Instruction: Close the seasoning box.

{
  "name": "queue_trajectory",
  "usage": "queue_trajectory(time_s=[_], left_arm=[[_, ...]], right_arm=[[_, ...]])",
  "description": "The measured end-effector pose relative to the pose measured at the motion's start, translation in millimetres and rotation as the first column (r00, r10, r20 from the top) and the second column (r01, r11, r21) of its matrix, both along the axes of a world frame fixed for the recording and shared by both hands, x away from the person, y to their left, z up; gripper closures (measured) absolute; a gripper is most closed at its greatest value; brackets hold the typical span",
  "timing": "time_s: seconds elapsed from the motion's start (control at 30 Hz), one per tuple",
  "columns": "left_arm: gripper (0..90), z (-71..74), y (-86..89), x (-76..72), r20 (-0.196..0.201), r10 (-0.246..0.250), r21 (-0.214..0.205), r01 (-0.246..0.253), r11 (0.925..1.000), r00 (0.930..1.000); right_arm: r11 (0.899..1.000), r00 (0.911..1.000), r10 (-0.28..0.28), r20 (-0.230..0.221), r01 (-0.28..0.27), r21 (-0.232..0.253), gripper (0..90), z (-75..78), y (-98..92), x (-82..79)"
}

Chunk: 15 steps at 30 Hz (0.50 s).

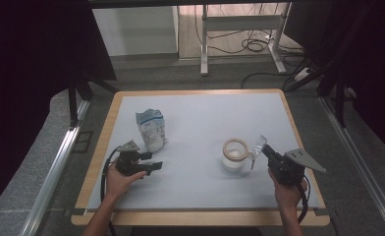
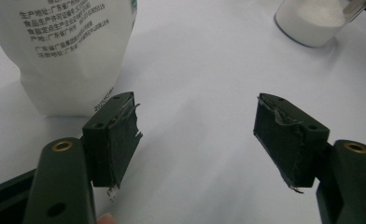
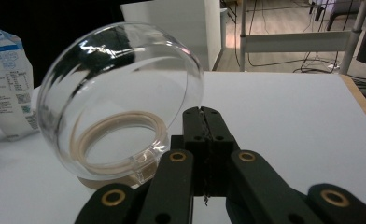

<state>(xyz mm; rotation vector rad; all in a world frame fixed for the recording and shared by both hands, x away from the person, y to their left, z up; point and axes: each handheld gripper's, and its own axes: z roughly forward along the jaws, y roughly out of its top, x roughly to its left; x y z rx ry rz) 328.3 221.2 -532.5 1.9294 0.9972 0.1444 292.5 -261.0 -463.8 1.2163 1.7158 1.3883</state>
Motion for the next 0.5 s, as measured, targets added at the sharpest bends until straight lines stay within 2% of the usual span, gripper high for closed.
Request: queue_trajectory(time_s=[0.5], left_arm=[[30.1, -1.5, -2.3, -0.3, -0.005, -0.004, 0.004, 0.004, 1.0, 1.0]], right_arm=[[1.0, 0.9996, 0.027, 0.0, -0.027, -0.006, 89.7, 0.2, 11.3, 2.3]])
